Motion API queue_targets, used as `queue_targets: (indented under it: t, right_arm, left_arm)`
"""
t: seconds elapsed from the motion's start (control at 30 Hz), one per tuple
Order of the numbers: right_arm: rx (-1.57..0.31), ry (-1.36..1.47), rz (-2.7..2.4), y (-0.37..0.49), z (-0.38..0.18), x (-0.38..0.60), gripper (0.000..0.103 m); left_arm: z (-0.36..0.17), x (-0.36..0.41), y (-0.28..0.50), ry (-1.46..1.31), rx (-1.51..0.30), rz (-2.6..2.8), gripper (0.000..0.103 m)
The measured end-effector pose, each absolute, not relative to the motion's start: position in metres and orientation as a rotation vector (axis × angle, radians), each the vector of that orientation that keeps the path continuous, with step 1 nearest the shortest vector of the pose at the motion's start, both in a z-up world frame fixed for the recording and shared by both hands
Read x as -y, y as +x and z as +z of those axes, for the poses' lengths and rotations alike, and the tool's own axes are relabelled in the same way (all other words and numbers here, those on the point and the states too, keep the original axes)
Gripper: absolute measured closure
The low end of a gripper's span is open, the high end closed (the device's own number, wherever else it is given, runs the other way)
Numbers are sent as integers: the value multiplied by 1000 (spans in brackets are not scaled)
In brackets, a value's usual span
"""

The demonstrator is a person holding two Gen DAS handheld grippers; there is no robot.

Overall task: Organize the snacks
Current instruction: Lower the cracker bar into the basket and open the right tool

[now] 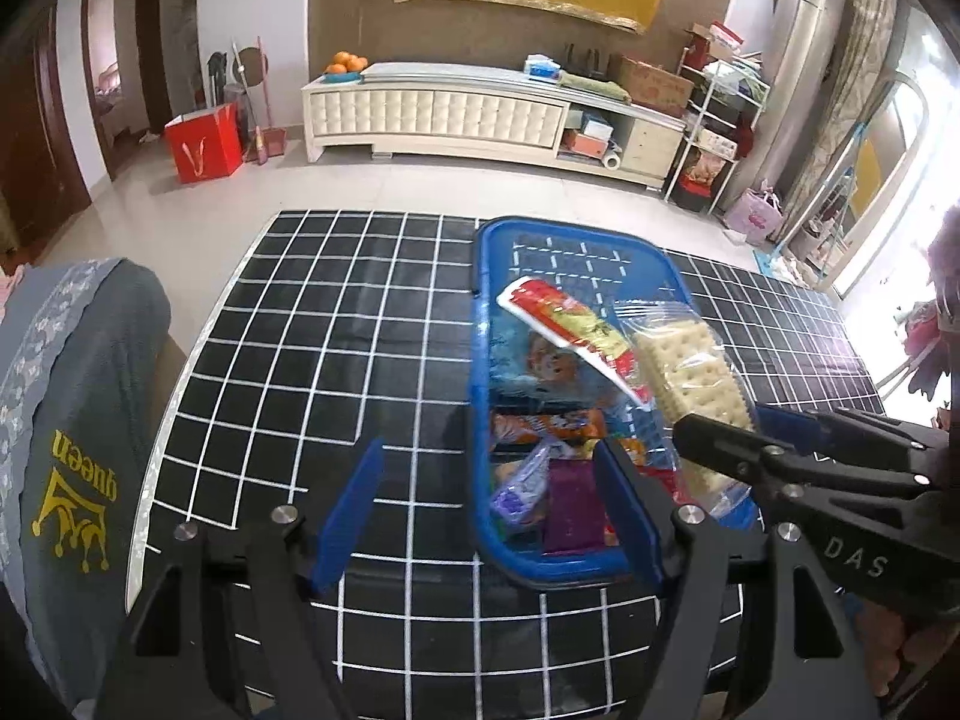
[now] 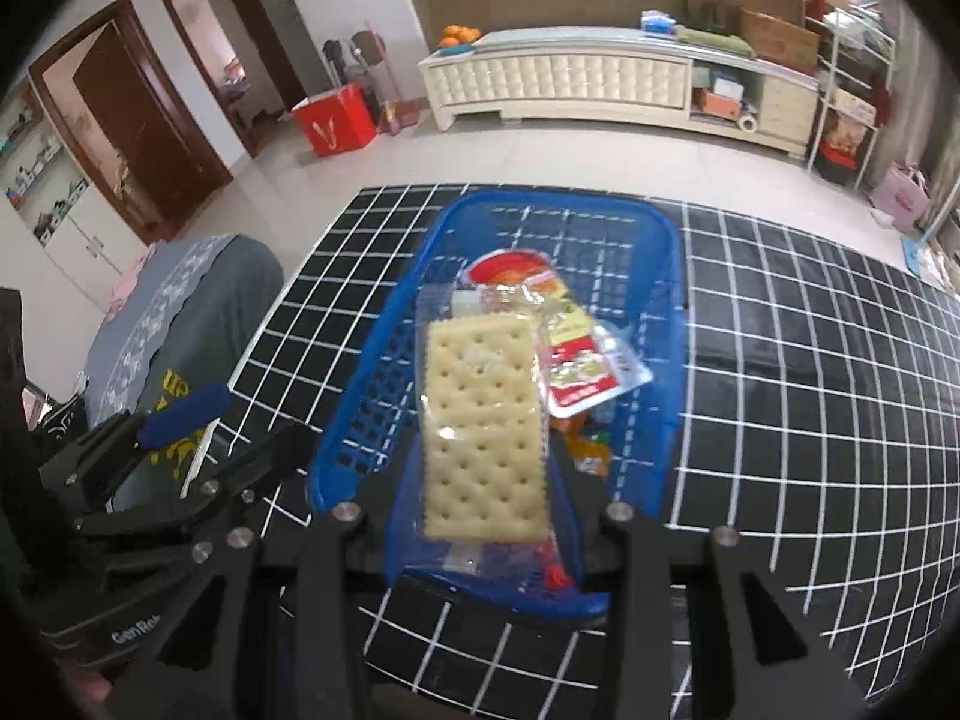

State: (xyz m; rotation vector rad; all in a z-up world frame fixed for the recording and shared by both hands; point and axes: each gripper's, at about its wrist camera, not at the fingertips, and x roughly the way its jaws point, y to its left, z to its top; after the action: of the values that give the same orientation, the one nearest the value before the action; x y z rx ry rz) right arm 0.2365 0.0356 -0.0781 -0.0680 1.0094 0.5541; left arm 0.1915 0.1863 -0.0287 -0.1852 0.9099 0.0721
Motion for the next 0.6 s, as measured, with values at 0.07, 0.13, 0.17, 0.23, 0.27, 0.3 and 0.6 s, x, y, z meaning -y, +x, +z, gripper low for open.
queue_targets:
  t: [0.07,0.13,0.17,0.23,0.27,0.3,0.6]
  right_arm:
    - [-1029,-78,556,240,-86,-45,59]
    - [-1042,-83,559,243,-93,-52,59]
    - [-1045,-83,559,244,-95,-54,59]
    - [-1077,-93,558,249,-106,-64,59]
    - [-1085,-98,556,249,-109,-65,59]
    - [-1095,-107,553,250,-114,-69,59]
    - [-1134,-147,563,254,-131,-87,58]
  left_arm:
    - [-35,-194,192,-196,-921,83,33]
    - [-41,-199,191,-210,-930,88,33]
    - [-45,-202,191,-214,-938,92,33]
    - [-52,-208,193,-215,-950,97,33]
    - [-55,-210,193,-220,-952,101,33]
    - [-57,-213,192,-231,-953,101,33]
    - [-71,-223,189,-247,-966,113,33]
